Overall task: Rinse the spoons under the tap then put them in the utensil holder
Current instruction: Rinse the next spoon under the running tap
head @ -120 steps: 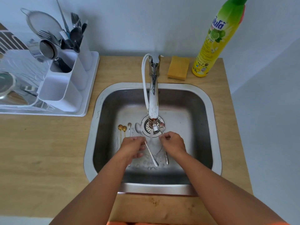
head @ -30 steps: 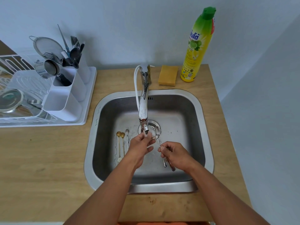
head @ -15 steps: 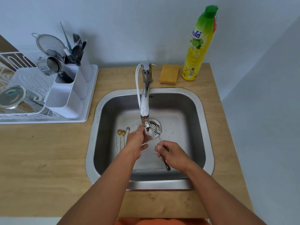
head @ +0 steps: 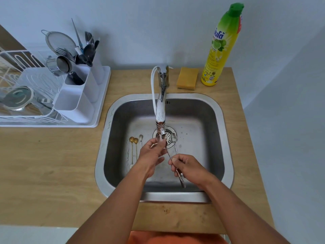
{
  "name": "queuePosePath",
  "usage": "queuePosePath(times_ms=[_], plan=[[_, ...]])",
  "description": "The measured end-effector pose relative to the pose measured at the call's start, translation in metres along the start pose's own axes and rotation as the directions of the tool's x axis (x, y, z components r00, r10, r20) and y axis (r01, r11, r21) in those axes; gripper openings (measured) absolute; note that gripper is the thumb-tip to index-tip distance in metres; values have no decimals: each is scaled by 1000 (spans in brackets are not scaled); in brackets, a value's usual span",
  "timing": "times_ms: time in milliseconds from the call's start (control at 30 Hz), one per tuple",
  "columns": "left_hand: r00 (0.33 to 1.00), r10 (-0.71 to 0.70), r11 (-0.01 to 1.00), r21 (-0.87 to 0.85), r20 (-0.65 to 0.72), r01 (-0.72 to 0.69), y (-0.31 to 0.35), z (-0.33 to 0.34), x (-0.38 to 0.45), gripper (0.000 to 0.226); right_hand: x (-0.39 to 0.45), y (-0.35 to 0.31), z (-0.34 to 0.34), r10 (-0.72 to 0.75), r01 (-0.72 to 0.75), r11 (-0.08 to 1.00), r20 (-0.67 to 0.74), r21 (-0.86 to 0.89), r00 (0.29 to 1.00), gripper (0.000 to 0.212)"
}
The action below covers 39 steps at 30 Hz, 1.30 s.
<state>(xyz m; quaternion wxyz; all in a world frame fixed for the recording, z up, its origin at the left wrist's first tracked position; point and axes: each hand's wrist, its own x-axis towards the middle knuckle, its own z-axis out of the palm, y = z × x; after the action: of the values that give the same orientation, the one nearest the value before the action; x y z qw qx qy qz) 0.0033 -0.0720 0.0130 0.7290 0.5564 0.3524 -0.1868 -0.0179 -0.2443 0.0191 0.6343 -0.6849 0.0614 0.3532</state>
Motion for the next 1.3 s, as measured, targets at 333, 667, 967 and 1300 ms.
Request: queuePosePath(times_ms=[333,667,967,1300], plan=[[908,373,895,330,-189,-299,-7,12,-3,18,3,-1,1,0,-1,995,-10,-103,1000,24],[819,456,797,569,-348,-202,-5,28,5,41,11,-16,3,-13,0,972,-55,-233,998,26],[973,-6,1000,8,-232,8,-7,15,1,80,8,-12,1,76,-79,996,-58,-41,995,23],[977,-179,934,-294,112,205,-10,1,-8,31,1,-5,-4,213,-255,952,231,171,949,16]])
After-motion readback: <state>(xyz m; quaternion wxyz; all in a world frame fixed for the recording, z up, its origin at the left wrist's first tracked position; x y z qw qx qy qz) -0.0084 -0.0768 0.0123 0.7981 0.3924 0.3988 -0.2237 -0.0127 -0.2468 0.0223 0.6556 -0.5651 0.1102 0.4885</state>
